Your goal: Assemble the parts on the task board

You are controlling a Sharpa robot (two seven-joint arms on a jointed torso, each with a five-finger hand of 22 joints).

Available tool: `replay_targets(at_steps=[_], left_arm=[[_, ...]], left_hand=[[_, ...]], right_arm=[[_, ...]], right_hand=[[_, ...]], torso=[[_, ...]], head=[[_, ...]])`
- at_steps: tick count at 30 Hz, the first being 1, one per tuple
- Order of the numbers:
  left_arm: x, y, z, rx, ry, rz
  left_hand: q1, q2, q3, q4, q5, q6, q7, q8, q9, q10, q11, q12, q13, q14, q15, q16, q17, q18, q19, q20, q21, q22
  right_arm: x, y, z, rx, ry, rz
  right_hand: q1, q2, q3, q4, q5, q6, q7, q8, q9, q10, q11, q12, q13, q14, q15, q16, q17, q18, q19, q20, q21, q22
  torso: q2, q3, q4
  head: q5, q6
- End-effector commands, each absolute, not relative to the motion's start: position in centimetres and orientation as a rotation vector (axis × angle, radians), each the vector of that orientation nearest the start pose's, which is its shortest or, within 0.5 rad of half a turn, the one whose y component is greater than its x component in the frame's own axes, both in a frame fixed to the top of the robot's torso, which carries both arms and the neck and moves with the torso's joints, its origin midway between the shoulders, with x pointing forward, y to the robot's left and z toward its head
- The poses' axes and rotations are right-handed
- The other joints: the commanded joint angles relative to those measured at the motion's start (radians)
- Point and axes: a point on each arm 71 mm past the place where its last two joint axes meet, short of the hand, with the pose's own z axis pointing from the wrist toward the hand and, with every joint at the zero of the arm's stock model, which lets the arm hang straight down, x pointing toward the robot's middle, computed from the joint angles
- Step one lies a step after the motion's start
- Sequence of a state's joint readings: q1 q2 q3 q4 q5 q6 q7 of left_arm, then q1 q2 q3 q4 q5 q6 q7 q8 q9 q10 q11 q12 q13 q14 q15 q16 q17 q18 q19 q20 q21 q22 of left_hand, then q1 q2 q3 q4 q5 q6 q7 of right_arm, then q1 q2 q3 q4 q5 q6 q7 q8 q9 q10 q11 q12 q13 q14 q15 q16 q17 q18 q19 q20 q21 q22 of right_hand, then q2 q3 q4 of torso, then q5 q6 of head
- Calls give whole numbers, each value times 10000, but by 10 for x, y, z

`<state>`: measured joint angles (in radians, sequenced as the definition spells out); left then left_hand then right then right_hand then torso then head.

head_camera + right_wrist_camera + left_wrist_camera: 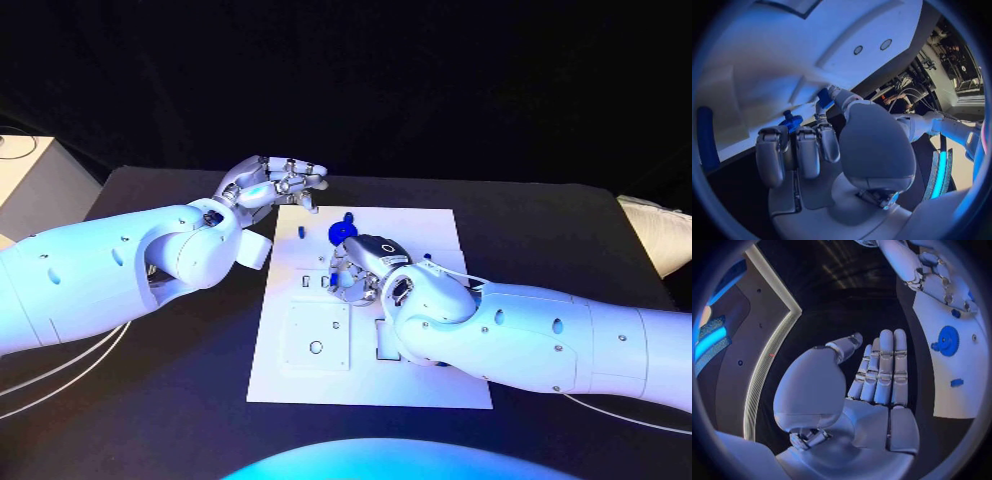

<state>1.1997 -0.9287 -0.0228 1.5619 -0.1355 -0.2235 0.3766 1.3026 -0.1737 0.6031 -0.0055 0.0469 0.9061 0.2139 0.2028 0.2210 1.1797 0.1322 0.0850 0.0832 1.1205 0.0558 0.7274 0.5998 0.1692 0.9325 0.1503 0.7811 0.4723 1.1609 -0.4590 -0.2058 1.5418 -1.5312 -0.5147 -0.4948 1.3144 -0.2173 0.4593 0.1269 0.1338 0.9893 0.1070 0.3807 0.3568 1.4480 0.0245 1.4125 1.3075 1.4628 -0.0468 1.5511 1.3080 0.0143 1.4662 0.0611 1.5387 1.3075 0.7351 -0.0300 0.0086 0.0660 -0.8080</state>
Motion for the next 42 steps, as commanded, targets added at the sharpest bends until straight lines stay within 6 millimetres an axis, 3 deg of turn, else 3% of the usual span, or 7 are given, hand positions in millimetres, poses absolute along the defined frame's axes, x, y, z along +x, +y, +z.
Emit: replay_targets(at_steps=[1, 28, 31, 35, 42], left_arm=[[481, 231, -166, -9503, 14805, -15781], [481, 231, -167, -9507, 14855, -15804], [481, 231, -167, -9508, 14863, -15806], [481, 231, -167, -9506, 14884, -15820], [481, 231, -167, -9507, 14893, -15819]], left_hand=[[-58, 84, -1, -88, 36, -39, -26, -27, 12, -10, 3, 33, 11, 53, -8, 42, -10, 131, -54, -10, 86, 30], [-63, 89, 2, -91, 36, -43, -27, -28, 12, -18, 4, 35, 13, 44, -6, 44, -13, 130, -66, -9, 97, 38], [-63, 89, 2, -91, 36, -43, -27, -28, 12, -18, 4, 35, 13, 44, -6, 44, -13, 130, -66, -9, 97, 38], [31, 150, 91, -177, 38, -43, -36, -23, 19, -29, -7, 50, 23, 20, -21, 53, -28, 135, -103, -25, 181, 91], [51, 163, 119, -201, 37, -42, -34, -22, 20, -34, -6, 53, 25, 15, -24, 54, -33, 134, -114, -30, 211, 110]], right_arm=[[423, -26, -240, -1546, 17178, 6867], [423, -26, -241, -1625, 17166, 7053], [423, -26, -241, -1570, 17169, 7082], [422, -26, -241, -1506, 17162, 7123], [422, -28, -238, -1276, 16876, 7295]], right_hand=[[-68, -61, -22, 68, 24, -90, -14, -83, -15, -103, 15, -79, 1202, 957, 22, -64, 2144, -42, 875, -24, -68, 2342], [-261, -319, -279, 263, -71, -660, 234, -306, -223, -556, 237, -597, 783, 939, 214, -104, 2082, -10, 818, 142, -203, 2251], [-309, -343, -429, 373, -204, -893, 309, -422, -309, -649, 307, -690, 702, 934, 276, -114, 2069, 3, 796, 203, -255, 2217], [-338, -324, -816, 608, -766, -1036, 356, -500, -401, -732, 358, -761, 626, 938, 329, -104, 2092, 8, 789, 270, -277, 2208], [-366, -314, -1264, 878, -838, -1106, 369, -523, -450, -821, 377, -842, 540, 933, 346, -115, 2078, 17, 776, 288, -313, 2188]], torso=[[4, -10, 6], [2, -5, 2], [1, -8, -1], [4, -6, -1], [1, -4, -3]], head=[[-8, 3], [19, -65], [21, -70], [24, -73], [25, -83]])
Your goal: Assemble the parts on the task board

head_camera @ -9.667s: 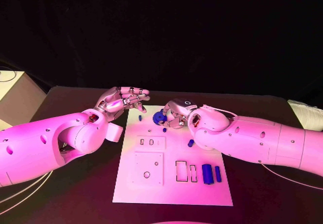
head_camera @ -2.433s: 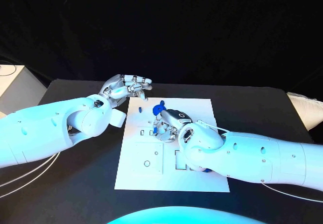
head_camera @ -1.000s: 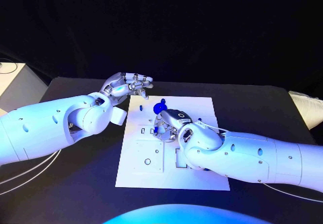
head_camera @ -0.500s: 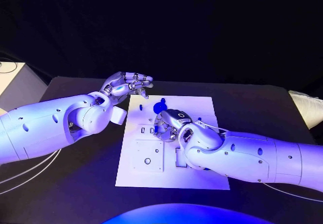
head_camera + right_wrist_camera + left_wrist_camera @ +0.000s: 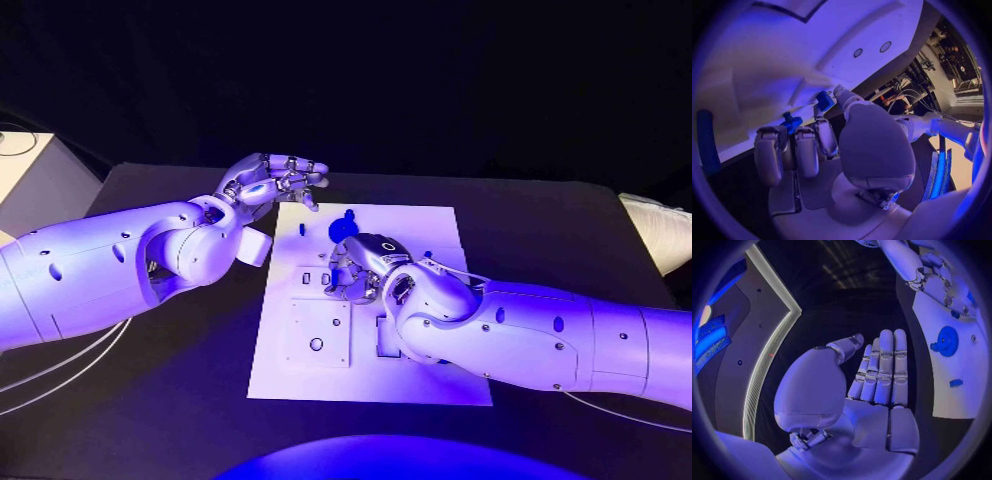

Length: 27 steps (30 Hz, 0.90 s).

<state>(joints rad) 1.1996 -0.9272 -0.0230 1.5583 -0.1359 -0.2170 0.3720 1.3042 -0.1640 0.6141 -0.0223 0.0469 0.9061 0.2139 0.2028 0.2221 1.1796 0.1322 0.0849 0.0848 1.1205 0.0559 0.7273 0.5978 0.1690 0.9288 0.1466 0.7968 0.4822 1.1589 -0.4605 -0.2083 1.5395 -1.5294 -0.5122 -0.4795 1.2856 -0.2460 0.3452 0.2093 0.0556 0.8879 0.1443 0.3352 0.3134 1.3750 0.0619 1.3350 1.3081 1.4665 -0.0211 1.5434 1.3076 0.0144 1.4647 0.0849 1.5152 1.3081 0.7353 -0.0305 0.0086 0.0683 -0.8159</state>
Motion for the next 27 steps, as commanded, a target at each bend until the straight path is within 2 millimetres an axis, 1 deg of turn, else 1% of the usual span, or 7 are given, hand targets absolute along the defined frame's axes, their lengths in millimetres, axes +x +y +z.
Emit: replay_targets(at_steps=[1, 12, 14, 15, 18, 22, 27], left_arm=[[481, 231, -167, -9502, 14900, -15819], [483, 233, -175, -8856, 16204, -14871], [484, 235, -177, -8681, 16635, -14416], [484, 236, -179, -8616, 16809, -14188], [484, 242, -185, -8362, 17755, -13120], [482, 245, -193, -7758, 19322, -11658], [478, 240, -201, -6255, 21550, -9156]], left_hand=[[31, 64, 8, -34, 36, -43, -33, -23, 9, -35, -5, 54, 9, 15, -23, 55, -14, 135, -78, 8, 56, 13], [-973, -317, -721, 463, 43, -255, -212, -7, 49, 453, -203, 1027, 637, 679, -150, 1660, 892, 149, 291, -49, 600, 267], [-1168, -347, -1133, 710, 82, -298, -309, 489, 303, 293, -384, 2416, 1649, 1761, -244, 4163, 3524, 146, 712, -187, 1132, 533], [-1207, -422, -1441, 1014, 117, -716, -375, 1543, 850, -928, -590, 5444, 3935, 2479, -457, 5850, 5390, -28, 1149, -236, 2129, 1398], [-1359, -367, -1074, 1313, 53, -751, -579, 2802, 1533, -1285, -604, 7562, 5264, 3160, -469, 6805, 6816, -348, 2532, -368, 3909, 3950], [-1614, -449, -372, 1514, 45, -858, -853, 4022, 2287, -684, -823, 9619, 7120, 3688, -673, 7400, 7770, -596, 3342, -540, 4963, 5447], [-2022, -542, -32, 1798, 40, -1005, -950, 4541, 2653, -518, -895, 10070, 7529, 3794, -759, 7478, 7941, -645, 3466, -631, 5183, 5738]], right_arm=[[422, -29, -238, -1198, 16762, 7355], [422, -51, -215, -489, 16099, 9049], [424, -60, -206, -354, 16008, 9439], [425, -64, -203, -278, 15981, 9569], [432, -87, -186, 249, 16059, 10004], [441, -115, -171, 1044, 16397, 10222], [459, -156, -159, 2140, 16580, 10107]], right_hand=[[-63, -17, -166, 80, -56, -104, -2, -72, -21, -115, 4, -92, 512, 896, 91, -39, 2081, 19, 785, 51, -92, 2172], [849, 367, -1773, 816, -22, -851, 289, -500, -322, -662, 265, -500, 23, 812, 312, -209, 1819, 183, 494, 252, -785, 1725], [1210, 547, -1567, 801, 115, -887, 304, -419, -341, -1344, 281, -1083, -538, 619, 323, -568, 1278, 397, 81, 272, -1732, 1109], [1264, 555, -1535, 794, 203, -864, 298, -353, -330, -1363, 278, -1064, -547, 619, 325, -566, 1290, 398, 76, 274, -1751, 1100], [1489, 595, -1323, 736, 622, -522, 174, 116, -210, -1250, 165, -867, -504, 669, 233, -494, 1408, 396, 105, 205, -1769, 1097], [1492, 553, -1228, 749, 856, -432, 123, 315, -169, -1081, 116, -694, -412, 728, 189, -401, 1554, 351, 205, 158, -1591, 1219], [1341, 478, -1242, 765, 1482, -363, 66, 528, -136, -880, 60, -521, -332, 759, 134, -363, 1620, 332, 260, 99, -1529, 1269]], torso=[[-1, 1, -1], [-115, 24, -30], [-158, 31, -52], [-185, 33, -59], [-280, 52, -96], [-360, 71, -113], [-459, 91, -123]], head=[[3, -3], [52, 54], [66, 71], [73, 81], [118, 23], [130, -17], [183, -59]])
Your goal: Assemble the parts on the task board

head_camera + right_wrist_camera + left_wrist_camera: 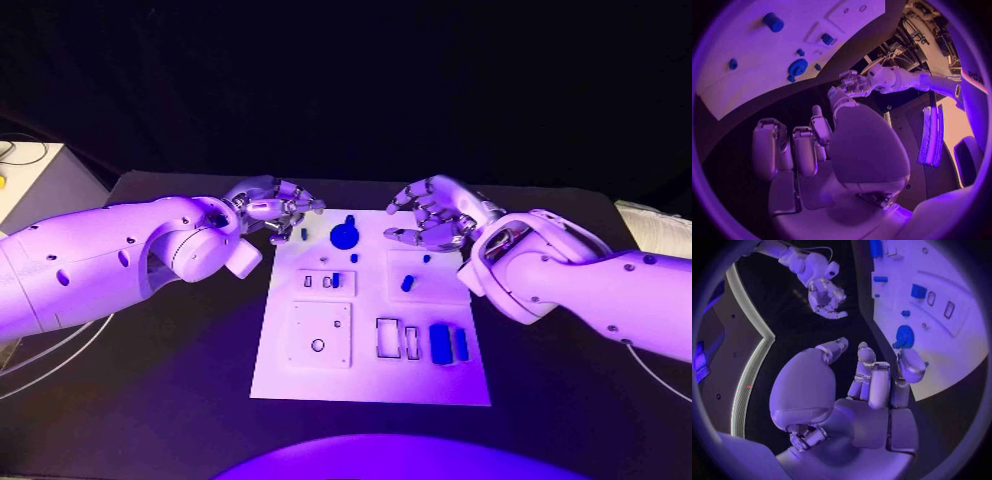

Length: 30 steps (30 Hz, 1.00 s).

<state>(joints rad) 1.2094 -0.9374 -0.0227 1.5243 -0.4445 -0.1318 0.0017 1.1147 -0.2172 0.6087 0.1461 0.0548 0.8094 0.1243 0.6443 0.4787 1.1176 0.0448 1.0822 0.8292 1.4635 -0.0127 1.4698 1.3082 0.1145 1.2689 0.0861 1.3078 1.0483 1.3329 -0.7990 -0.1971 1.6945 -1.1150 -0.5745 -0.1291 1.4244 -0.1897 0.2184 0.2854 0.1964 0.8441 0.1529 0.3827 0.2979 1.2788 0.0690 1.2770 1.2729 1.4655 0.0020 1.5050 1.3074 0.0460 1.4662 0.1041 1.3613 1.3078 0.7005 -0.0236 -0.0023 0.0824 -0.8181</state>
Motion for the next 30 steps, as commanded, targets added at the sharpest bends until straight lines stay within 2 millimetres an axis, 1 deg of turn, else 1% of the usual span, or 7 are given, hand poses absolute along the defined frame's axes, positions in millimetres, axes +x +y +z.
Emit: replay_targets(at_steps=[1, 4, 7, 10, 18, 26, 30], left_arm=[[477, 238, -202, -5883, 21840, -8704], [475, 231, -203, -4718, 22490, -7450], [474, 224, -203, -3549, 22916, -6416], [476, 216, -202, -2511, 23222, -5638], [482, 200, -203, -977, 23657, -4554], [486, 188, -203, -358, 23824, -4220], [486, 181, -204, -193, 23894, -4246]], left_hand=[[-233, -37, 1, 201, -43, -50, -63, 193, 136, 118, -26, 127, 105, 371, -81, 53, 842, -102, 75, -35, 91, 100], [-471, -57, -79, 436, -44, -104, -73, 251, 198, 221, -37, 218, 205, 453, -93, 137, 1008, -130, 164, -57, 181, 252], [-854, -104, -657, 898, -39, -121, -97, 275, 262, 376, -54, 304, 309, 572, -111, 263, 1260, -183, 336, -81, 339, 525], [-853, -21, -798, 1005, -38, -116, -113, 285, 287, 436, -69, 345, 372, 602, -125, 295, 1326, -204, 405, -92, 400, 637], [-827, 158, -1140, 1272, -37, 59, -216, 530, 595, 526, -153, 413, 493, 632, -197, 313, 1394, -227, 468, -143, 467, 762], [-1194, 359, -1697, 1446, -38, 124, -329, 854, 1152, 585, -244, 479, 609, 663, -273, 347, 1492, -247, 512, -201, 530, 883], [-1201, 367, -1713, 1444, -38, 111, -330, 857, 1171, 566, -246, 460, 581, 656, -275, 335, 1473, -248, 513, -203, 532, 886]], right_arm=[[463, -164, -158, 2373, 16499, 10048], [474, -183, -154, 2973, 16181, 9841], [483, -200, -152, 3466, 15895, 9561], [492, -213, -152, 3817, 15735, 9240], [505, -230, -151, 4298, 15588, 8701], [510, -236, -150, 4444, 15592, 8470], [511, -237, -151, 4483, 15644, 8400]], right_hand=[[-51, -86, 24, 4, 78, 80, -21, 59, 20, 87, -12, 63, 23, 769, -98, 21, 1622, 17, 242, -94, 2, 1266], [-17, -95, 40, -27, 180, 57, -27, 93, 21, -64, -21, -82, -135, 709, -108, -106, 1436, 96, 100, -105, -365, 1034], [64, -120, 85, -58, 300, -201, 37, 22, -32, -352, 32, -327, -391, 622, -71, -265, 1225, 159, -37, -87, -708, 826], [113, -140, 139, -64, 612, -304, 73, 6, -60, -478, 62, -423, -515, 586, -44, -333, 1141, 187, -90, -63, -866, 734], [112, -192, 142, -48, 684, -535, 134, -97, -124, -646, 118, -542, -663, 540, 2, -406, 1054, 223, -167, -27, -1078, 610], [102, -191, 139, -39, 697, -561, 141, -110, -131, -647, 126, -538, -663, 542, 7, -401, 1063, 223, -167, -22, -1080, 610], [88, -191, 135, -29, 719, -576, 146, -117, -136, -652, 131, -539, -668, 537, 12, -410, 1052, 225, -171, -18, -1094, 603]], torso=[[-131, 33, -8], [-165, 65, 13], [-197, 88, 42], [-221, 113, 72], [-259, 159, 75], [-238, 143, 60], [-230, 141, 70]], head=[[57, -43], [71, -79], [86, -117], [88, -153], [102, -241], [95, -321], [63, -356]])
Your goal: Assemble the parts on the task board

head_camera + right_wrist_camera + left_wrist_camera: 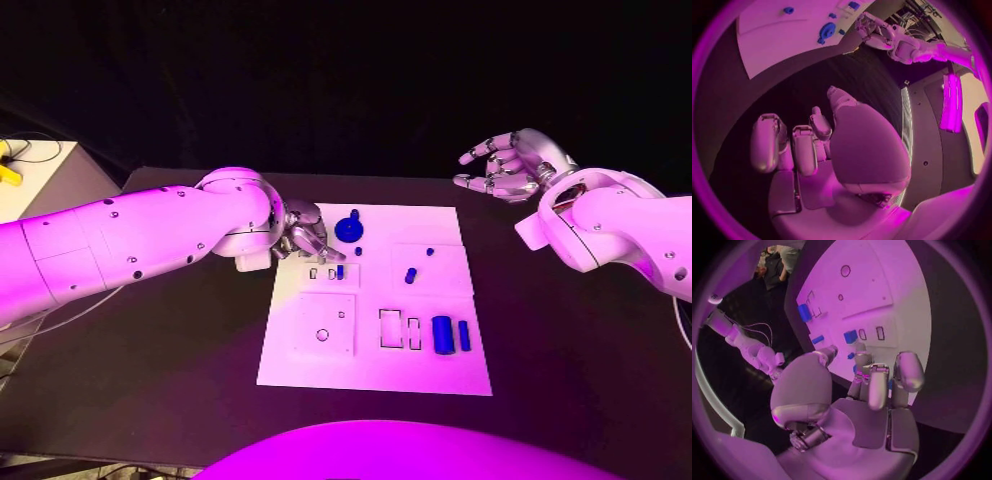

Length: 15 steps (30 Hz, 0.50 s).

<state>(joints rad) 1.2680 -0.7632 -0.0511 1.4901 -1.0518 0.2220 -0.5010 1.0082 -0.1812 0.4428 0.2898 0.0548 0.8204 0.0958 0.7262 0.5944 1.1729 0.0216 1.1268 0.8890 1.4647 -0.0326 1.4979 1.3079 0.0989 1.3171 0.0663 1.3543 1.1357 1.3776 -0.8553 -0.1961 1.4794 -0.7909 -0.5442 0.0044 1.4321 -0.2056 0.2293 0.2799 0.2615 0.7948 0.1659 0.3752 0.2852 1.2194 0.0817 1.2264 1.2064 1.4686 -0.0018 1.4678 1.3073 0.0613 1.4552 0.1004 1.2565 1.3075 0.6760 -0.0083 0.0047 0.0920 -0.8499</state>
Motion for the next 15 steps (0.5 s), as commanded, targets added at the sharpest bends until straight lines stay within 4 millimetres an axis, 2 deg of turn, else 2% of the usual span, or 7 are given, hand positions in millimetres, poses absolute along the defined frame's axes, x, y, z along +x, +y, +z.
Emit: replay_targets(at_steps=[1, 15], left_arm=[[486, 179, -205, -164, 23912, -4255], [488, 163, -211, 67, 24200, -4451]], left_hand=[[-136, 9, -58, 5, -38, -5, -44, 38, 19, 3, -14, 4, -31, 643, -76, 51, 1471, -94, 33, -6, 69, 17], [28, 164, -50, -48, -33, -148, -30, 25, 188, -101, -5, -82, -121, 613, -71, 8, 1418, -89, -2, -11, 53, -9]], right_arm=[[511, -237, -151, 4493, 15659, 8382], [514, -237, -153, 4547, 15834, 8235]], right_hand=[[12, -32, 26, 26, 68, -83, 16, -42, -9, -58, 5, -34, -3, 506, 50, -37, 1052, 72, -61, 19, -46, 605], [-25, -27, 14, 49, 113, -113, 27, -55, -19, -93, 15, -58, -38, 493, 61, -61, 1020, 86, -85, 28, -116, 563]], torso=[[20, -12, -5], [20, -25, 12]], head=[[-37, -41], [-95, -110]])
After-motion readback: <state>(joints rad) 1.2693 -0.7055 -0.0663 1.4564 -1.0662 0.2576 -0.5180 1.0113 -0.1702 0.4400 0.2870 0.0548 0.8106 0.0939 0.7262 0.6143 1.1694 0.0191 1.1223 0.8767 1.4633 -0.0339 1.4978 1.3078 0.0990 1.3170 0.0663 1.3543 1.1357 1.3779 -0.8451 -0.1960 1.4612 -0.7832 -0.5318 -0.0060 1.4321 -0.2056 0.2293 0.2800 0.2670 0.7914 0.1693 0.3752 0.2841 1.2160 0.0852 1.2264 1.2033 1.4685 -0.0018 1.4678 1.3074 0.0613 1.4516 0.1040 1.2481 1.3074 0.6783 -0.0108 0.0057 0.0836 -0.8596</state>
